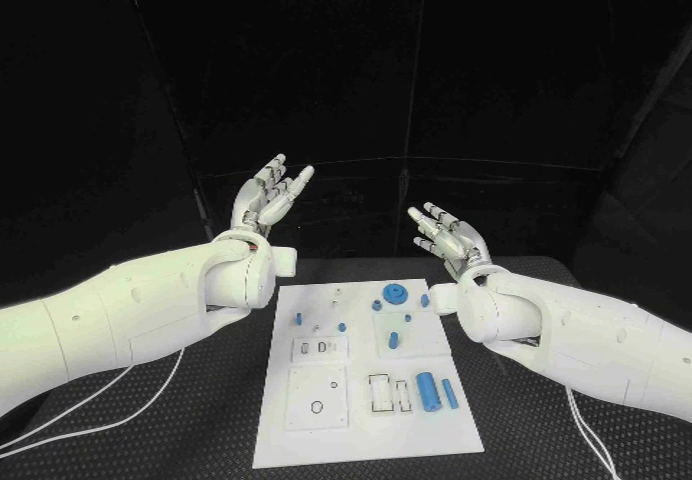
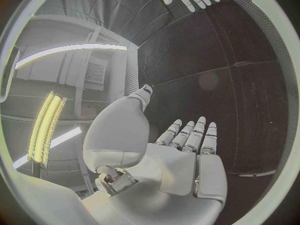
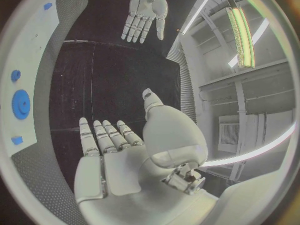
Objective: Assemble the parts on the task board
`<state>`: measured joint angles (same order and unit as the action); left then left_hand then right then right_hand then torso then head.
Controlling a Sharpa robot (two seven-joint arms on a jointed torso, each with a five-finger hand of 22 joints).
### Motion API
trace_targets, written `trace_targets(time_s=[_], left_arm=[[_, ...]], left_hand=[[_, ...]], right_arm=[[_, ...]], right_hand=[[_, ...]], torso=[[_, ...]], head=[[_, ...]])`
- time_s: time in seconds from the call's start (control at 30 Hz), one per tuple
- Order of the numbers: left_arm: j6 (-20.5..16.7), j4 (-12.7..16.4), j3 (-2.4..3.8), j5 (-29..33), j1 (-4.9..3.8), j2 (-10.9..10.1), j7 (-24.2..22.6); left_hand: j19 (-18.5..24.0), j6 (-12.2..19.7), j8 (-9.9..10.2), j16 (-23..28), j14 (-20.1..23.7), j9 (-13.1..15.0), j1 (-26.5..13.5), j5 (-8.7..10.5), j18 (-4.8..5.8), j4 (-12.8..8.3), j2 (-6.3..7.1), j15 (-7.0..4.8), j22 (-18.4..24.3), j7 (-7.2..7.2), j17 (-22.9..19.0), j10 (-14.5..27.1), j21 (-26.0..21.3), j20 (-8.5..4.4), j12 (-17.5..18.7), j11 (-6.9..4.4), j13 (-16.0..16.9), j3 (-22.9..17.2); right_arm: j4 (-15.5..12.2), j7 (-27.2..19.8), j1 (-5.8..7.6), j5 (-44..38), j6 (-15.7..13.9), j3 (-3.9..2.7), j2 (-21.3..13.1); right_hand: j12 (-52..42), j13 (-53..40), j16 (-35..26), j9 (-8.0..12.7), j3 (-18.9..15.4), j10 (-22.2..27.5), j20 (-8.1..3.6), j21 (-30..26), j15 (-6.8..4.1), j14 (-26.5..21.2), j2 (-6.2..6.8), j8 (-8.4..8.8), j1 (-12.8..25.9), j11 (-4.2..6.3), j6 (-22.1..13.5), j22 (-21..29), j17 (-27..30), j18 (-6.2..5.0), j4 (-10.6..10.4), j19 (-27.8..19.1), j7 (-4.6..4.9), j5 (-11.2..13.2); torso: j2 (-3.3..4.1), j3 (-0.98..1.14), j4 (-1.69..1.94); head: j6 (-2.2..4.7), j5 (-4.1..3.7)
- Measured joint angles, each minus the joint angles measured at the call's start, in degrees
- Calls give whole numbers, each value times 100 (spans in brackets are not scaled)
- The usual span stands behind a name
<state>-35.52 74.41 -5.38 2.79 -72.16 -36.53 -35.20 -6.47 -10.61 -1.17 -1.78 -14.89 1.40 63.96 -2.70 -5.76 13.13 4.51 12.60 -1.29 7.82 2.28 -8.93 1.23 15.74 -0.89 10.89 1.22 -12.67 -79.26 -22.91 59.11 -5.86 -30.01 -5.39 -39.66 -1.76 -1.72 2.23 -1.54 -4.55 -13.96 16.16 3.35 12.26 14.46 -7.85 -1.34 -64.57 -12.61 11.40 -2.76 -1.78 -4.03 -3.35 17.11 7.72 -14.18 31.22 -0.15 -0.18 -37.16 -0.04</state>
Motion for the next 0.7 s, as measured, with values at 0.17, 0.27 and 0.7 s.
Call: trace_targets(time_s=[0.17,0.27,0.7], left_arm=[[188,-68,-20,47,-35,32,-143],[265,-73,-27,71,-35,32,-202],[829,396,-31,110,-20,-665,-246]], left_hand=[[-22,-58,0,-39,-165,9,247,0,-93,63,2,60,-11,-4,29,-64,14,66,-21,103,9,-63],[-41,-103,-23,-74,-301,18,291,0,-93,63,-42,92,-21,-4,53,-152,27,84,-24,191,24,-63],[-1806,-1458,-292,-622,-2430,157,522,0,-93,-272,-273,138,-422,94,343,-1686,860,101,-246,451,142,-60]], right_arm=[[234,249,-22,-280,577,-110,110],[331,386,-31,-440,905,-154,156],[643,562,102,-3548,875,-173,107]], right_hand=[[-201,-89,270,-92,83,-1049,24,368,39,1227,-4,-187,-537,-101,800,-171,-95,-155,272,1015,54,0],[-376,-146,447,-167,174,-1930,28,594,-24,2066,-13,-354,-854,-73,1564,-253,-140,-282,477,1575,110,35],[-550,-176,796,-231,722,-4172,-260,1391,-472,4477,120,-576,-1446,239,3745,-504,-233,-580,1194,3174,450,165]], torso=[[1,0,-1],[1,-1,-1],[136,18,-28]], head=[[0,0],[0,0],[-97,81]])
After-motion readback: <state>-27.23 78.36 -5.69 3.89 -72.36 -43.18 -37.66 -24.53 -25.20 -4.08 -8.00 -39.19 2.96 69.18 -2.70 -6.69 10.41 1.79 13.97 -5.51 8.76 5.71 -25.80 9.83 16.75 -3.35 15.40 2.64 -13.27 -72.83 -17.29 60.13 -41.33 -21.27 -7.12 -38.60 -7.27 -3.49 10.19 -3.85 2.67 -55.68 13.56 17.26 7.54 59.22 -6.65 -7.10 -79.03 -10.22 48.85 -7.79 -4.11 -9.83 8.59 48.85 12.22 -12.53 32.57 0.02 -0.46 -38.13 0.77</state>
